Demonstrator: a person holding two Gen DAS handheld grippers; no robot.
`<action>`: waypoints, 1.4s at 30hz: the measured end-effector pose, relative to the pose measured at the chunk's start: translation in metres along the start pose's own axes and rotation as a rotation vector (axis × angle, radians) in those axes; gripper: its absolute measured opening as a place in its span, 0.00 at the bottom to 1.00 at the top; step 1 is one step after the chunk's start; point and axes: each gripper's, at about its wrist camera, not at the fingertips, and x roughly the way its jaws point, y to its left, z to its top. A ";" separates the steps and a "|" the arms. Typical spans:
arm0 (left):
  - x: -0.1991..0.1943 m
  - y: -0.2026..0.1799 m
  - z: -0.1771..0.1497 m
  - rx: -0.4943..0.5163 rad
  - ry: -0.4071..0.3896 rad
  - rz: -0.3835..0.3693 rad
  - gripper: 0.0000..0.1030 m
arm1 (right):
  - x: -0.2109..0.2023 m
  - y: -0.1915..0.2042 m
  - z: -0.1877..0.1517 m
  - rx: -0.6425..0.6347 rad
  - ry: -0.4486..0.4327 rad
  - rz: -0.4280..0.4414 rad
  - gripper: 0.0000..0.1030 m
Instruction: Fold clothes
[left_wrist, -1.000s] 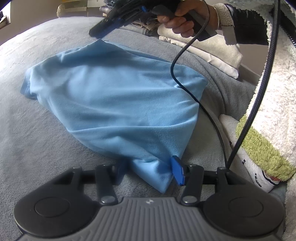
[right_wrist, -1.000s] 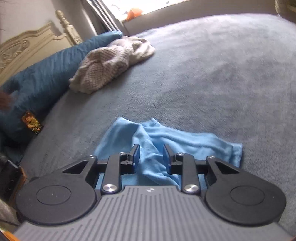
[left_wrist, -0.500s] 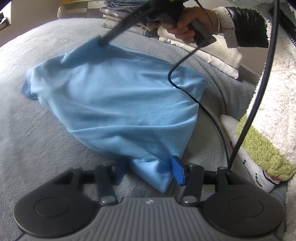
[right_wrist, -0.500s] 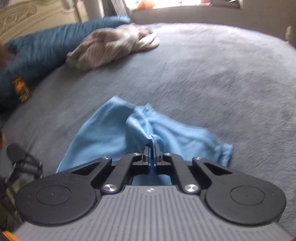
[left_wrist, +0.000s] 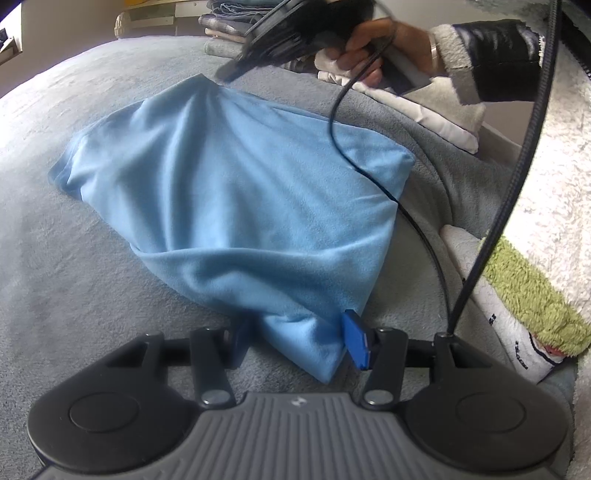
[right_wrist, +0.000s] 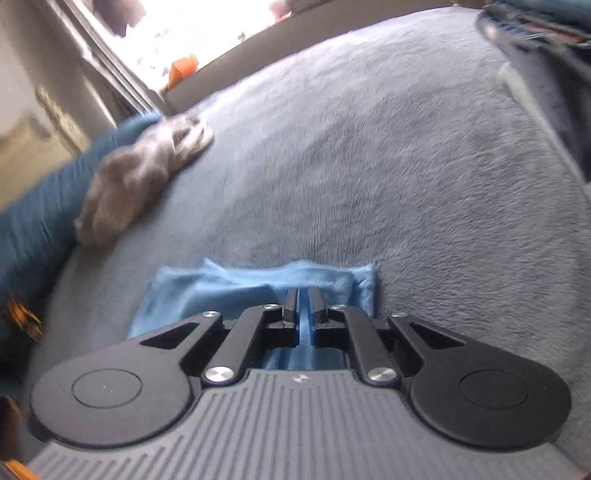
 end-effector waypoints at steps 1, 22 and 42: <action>0.000 0.000 0.000 0.001 0.000 0.000 0.52 | -0.009 0.000 0.000 0.005 -0.002 0.015 0.05; -0.002 -0.005 -0.008 0.022 -0.004 0.013 0.56 | -0.040 0.027 -0.071 -0.138 0.306 -0.006 0.09; -0.001 -0.007 -0.009 0.040 -0.003 0.018 0.58 | -0.047 0.015 -0.076 -0.094 0.214 -0.050 0.03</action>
